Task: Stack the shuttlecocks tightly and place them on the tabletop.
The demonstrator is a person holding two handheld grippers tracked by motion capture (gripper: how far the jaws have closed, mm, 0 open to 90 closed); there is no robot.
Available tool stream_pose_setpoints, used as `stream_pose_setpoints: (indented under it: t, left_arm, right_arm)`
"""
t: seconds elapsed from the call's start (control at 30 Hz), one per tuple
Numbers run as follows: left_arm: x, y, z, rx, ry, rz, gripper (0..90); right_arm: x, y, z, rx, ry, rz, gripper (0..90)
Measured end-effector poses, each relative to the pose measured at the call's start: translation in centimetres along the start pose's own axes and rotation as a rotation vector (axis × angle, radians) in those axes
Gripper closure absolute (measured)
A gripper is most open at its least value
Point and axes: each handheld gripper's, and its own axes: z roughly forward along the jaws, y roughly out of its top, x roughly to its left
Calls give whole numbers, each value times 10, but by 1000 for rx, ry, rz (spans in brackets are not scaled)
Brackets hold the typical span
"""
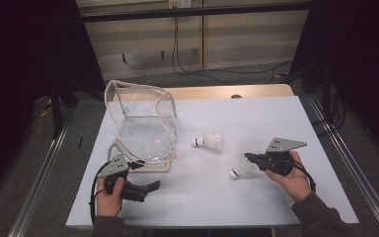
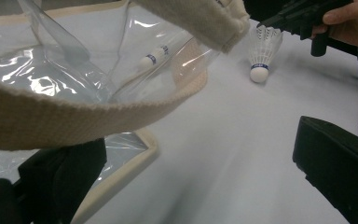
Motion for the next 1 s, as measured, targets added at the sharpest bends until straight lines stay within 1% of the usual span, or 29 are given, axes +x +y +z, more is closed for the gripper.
stream_pose_setpoints:
  t: [0.2,0.3,0.4,0.67,0.83,0.87,1.0]
  left_arm:
    - [0,0,0,0,0,0,29]
    - [0,0,0,-5,0,-1,28]
    - [0,0,-1,1,0,3,28]
    - [0,0,0,0,1,3,29]
    - [0,0,0,-5,1,0,29]
    - [0,0,-1,1,0,2,29]
    - [0,0,-1,1,0,2,29]
  right_arm:
    - [-2,-2,-1,3,3,20,900]
    - [-3,-3,-1,9,1,17,900]
    - [-3,-5,0,17,-2,16,900]
    - [-5,-5,-2,12,-14,21,899]
    - [-5,-5,-3,20,-19,18,896]
    - [-6,-5,-4,20,-19,17,894]
    - [-7,-6,-5,20,-16,21,888]
